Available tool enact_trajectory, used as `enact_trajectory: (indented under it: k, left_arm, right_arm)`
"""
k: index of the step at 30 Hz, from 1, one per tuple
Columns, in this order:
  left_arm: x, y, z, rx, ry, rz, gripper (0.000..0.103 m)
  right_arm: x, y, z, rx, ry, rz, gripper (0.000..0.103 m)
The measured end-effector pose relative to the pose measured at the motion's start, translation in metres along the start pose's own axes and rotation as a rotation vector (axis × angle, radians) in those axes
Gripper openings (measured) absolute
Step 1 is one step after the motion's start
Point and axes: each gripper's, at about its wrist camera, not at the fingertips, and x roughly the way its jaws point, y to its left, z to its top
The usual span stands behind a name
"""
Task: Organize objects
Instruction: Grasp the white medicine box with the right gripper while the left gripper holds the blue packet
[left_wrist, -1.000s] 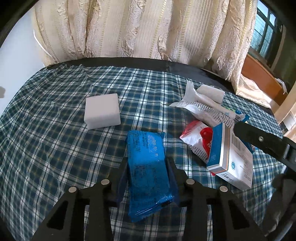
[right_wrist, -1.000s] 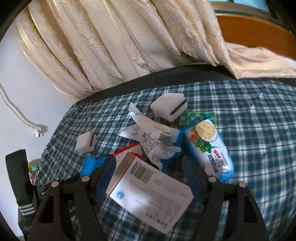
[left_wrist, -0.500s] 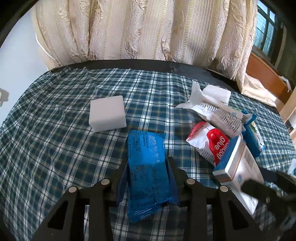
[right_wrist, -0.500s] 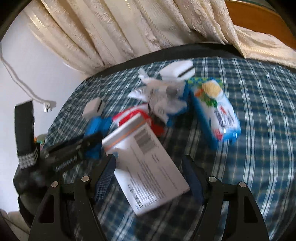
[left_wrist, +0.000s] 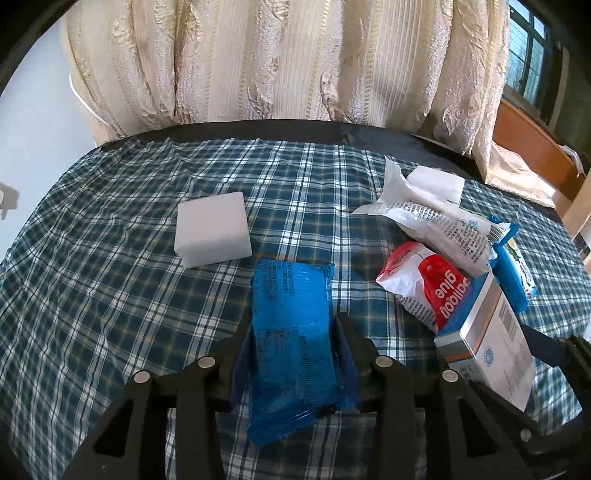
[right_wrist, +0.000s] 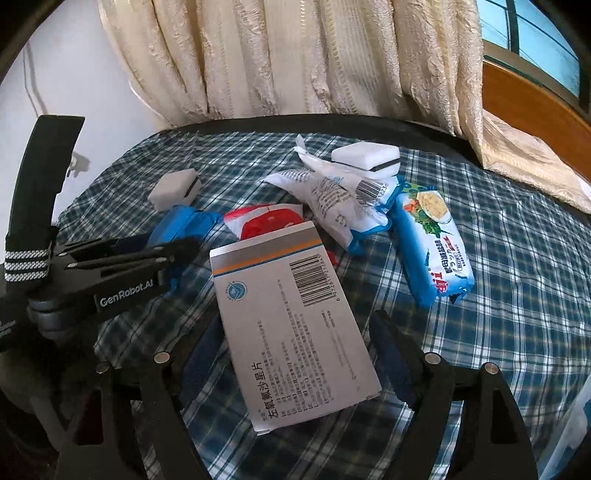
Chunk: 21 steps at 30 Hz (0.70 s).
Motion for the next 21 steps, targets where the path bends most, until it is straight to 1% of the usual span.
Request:
enact_trajectory:
  k: [1, 2, 5, 6, 13, 21]
  left_arm:
    - [0.0, 0.0, 0.0, 0.0, 0.0, -0.003, 0.044]
    - [-0.001, 0.0, 0.0, -0.001, 0.001, -0.006, 0.044]
    - [-0.003, 0.0, 0.0, -0.005, 0.0, -0.029, 0.043]
    - [-0.004, -0.001, 0.0, -0.006, -0.001, -0.035, 0.042]
    - [-0.016, -0.003, 0.001, -0.005, -0.028, -0.079, 0.042]
    - [-0.024, -0.008, 0.001, 0.008, -0.044, -0.103, 0.042]
  right_arm:
    - [-0.001, -0.001, -0.001, 0.003, -0.002, 0.003, 0.078]
    - [-0.001, -0.001, -0.001, 0.005, -0.002, 0.006, 0.074]
    - [-0.004, 0.0, -0.004, 0.007, -0.01, -0.004, 0.067]
    - [-0.005, 0.0, -0.004, 0.009, -0.012, -0.004, 0.066]
    - [-0.021, -0.001, -0.008, 0.054, -0.051, -0.001, 0.064]
    - [-0.043, -0.007, -0.017, 0.119, -0.092, -0.002, 0.064]
